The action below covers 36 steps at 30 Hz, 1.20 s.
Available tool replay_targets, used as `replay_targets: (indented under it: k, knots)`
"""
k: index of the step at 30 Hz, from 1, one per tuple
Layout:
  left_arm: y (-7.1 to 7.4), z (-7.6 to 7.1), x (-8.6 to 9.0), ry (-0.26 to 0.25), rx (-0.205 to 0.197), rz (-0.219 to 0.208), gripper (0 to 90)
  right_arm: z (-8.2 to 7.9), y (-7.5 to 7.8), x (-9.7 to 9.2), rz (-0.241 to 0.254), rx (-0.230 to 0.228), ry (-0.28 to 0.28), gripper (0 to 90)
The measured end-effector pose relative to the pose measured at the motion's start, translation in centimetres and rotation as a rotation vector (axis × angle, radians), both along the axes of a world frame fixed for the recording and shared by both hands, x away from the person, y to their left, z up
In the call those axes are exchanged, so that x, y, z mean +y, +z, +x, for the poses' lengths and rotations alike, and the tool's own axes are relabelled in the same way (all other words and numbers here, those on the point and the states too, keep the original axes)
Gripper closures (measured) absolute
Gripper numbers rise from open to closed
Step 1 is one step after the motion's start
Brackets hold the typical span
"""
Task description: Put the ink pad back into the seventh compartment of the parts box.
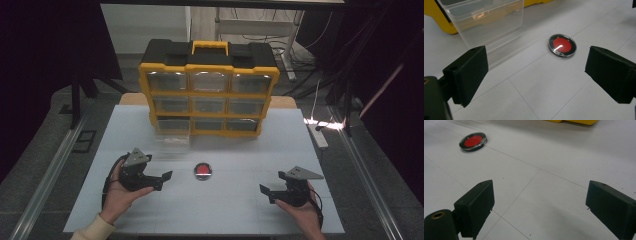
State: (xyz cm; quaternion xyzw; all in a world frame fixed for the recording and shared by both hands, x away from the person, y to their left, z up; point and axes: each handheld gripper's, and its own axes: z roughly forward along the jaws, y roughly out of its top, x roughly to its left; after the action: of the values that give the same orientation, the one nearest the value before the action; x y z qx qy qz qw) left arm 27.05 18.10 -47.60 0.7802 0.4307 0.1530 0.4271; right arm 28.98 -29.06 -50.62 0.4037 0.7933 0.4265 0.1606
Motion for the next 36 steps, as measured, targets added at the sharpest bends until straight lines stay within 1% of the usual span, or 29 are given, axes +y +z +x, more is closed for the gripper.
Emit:
replay_targets:
  k: [2, 9, 18, 25, 30, 33, 36]
  knots:
    - [0.2, 0.2, -0.2, -0.008, -0.001, 0.004, 5.5, 0.0, 0.0, -0.1, 0.002, 0.007, -0.006, 8.7]
    - [0.4, 0.7, -1.1, -0.032, 0.003, 0.013, 5.5, 0.0, 0.0, -0.1, 0.004, 0.007, -0.005, 8.9]
    - [0.9, 1.2, -1.9, -0.043, -0.005, 0.024, 5.6, 0.0, 0.0, -0.1, 0.007, 0.011, -0.007, 9.0]
    - [1.1, 1.9, -2.8, -0.062, 0.010, 0.037, 5.7, 0.0, -0.1, -0.1, 0.008, 0.013, -0.004, 9.0]
    - [1.3, 2.3, -3.4, -0.068, 0.005, 0.038, 5.8, 0.1, -0.1, -0.1, 0.008, 0.014, -0.004, 9.1]
    - [1.4, 2.6, -3.9, -0.081, 0.002, 0.043, 5.7, 0.1, -0.1, -0.1, 0.009, 0.015, -0.005, 9.1]
    - [1.5, 2.9, -4.2, -0.092, 0.008, 0.047, 5.6, 0.1, -0.1, -0.1, 0.008, 0.017, -0.007, 9.1]
